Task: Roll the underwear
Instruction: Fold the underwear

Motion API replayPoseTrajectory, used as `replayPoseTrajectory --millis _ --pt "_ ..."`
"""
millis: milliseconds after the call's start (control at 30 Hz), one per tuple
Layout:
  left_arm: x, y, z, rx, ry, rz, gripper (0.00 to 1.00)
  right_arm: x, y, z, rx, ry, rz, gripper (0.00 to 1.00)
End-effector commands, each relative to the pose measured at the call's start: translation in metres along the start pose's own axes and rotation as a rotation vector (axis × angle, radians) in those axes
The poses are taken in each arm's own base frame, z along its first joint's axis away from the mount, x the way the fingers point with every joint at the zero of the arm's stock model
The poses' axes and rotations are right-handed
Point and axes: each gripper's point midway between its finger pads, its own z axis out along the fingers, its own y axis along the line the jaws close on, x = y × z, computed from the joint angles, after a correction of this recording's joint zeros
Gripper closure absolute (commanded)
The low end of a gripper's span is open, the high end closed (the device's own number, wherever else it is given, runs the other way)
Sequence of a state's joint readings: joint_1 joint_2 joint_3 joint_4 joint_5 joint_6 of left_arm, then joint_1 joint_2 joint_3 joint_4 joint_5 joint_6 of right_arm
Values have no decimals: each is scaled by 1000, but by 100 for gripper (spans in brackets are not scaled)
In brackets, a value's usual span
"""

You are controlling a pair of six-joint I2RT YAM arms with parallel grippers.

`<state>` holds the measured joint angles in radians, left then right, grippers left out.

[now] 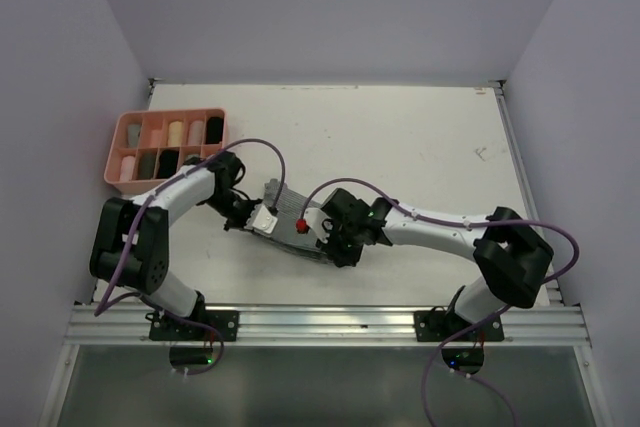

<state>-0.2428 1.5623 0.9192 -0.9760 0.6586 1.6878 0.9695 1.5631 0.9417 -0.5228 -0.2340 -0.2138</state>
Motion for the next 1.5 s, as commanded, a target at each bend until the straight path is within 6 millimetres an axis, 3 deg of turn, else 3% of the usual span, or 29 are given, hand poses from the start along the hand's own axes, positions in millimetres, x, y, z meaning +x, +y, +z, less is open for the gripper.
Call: replayPoseTrajectory --millis 0,67,367,733,767,1067,1300,1467 --pt "-15 3 -13 32 -54 9 100 -3 14 -8 -102 -33 78 100" --pt "-14 -1 -15 74 -53 -9 100 -4 13 -13 -134 -42 108 100" --pt "-21 13 -22 144 -96 -65 100 -11 21 -15 -273 -41 184 100" --pt "-18 73 -36 81 -60 -132 100 -22 5 -27 -432 -86 370 100" --pt "-23 85 -41 55 -72 -130 100 -24 4 -29 -455 -101 383 100" --pt "-25 152 -41 -13 -124 -196 100 -36 -41 -46 -549 -252 629 100" --pt "-2 194 -15 -40 -126 -291 100 -30 -84 -33 -658 -314 883 100" --pt "17 207 7 -60 -101 -353 100 -25 -114 -25 -725 -344 1018 100"
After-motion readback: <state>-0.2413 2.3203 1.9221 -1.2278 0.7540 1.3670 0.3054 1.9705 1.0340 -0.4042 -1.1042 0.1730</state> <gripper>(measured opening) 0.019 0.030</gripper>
